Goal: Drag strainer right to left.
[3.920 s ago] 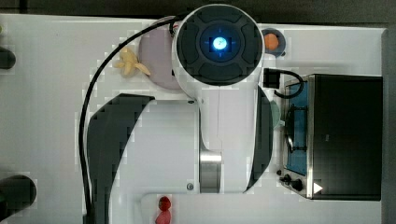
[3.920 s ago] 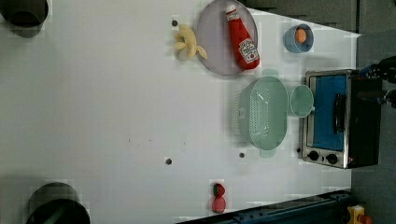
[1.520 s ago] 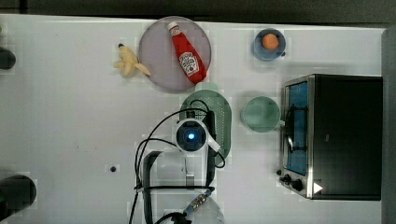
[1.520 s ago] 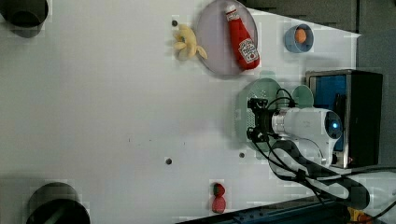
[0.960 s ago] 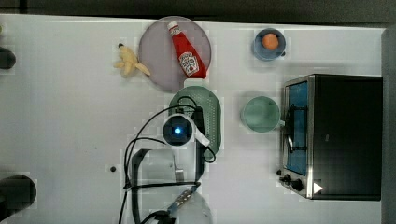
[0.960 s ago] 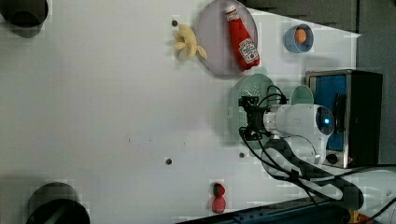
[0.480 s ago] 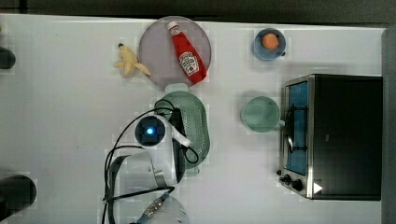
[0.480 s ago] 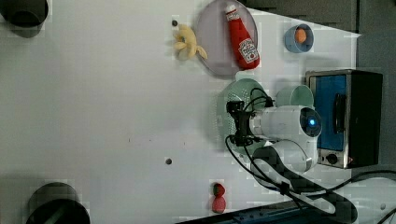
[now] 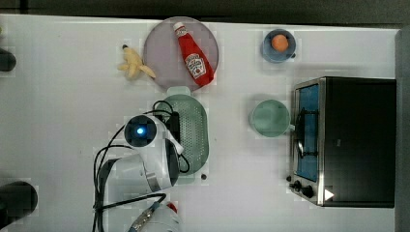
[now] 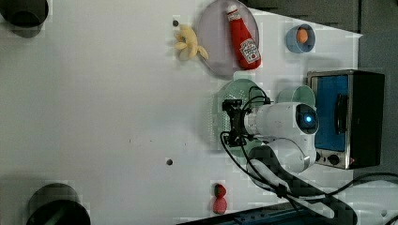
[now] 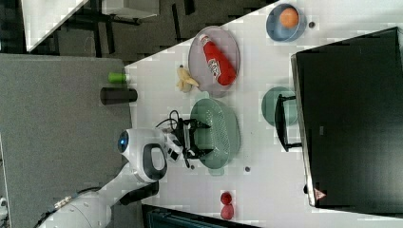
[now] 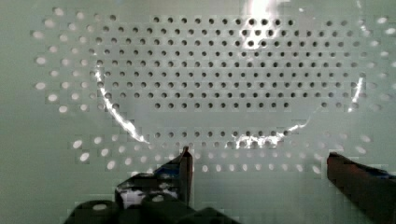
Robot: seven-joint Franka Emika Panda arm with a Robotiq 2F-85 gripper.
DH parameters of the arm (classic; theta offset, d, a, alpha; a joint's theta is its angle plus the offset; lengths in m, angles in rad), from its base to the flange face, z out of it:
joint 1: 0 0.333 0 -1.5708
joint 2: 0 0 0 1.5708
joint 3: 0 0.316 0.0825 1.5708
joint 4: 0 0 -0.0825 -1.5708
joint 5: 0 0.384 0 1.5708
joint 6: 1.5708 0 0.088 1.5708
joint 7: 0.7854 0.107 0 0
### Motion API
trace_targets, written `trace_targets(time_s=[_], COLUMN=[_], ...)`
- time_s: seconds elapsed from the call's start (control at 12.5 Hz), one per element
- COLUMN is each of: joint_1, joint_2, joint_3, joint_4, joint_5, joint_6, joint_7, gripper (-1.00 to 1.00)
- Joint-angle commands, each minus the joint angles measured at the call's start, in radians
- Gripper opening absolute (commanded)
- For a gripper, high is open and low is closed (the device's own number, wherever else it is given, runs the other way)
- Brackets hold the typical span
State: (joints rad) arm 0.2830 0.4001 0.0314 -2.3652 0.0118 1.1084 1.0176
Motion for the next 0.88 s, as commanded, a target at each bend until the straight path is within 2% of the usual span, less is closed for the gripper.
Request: trace_targets(time_s=[0.08, 0.48, 0.88], joint_1=[0.067, 0.113, 0.157], joint_2=[-0.004, 0.009, 0.035], joint_3=[0.014, 0.047, 0.066], joint_4=[0.03, 0.087, 0.135], joint_5=[-0.016, 0.0, 0.039], joint_6=[-0.031, -0.068, -0.082], joint_7=[0.143, 0.232, 0.234], gripper=[1.0, 1.0, 1.0])
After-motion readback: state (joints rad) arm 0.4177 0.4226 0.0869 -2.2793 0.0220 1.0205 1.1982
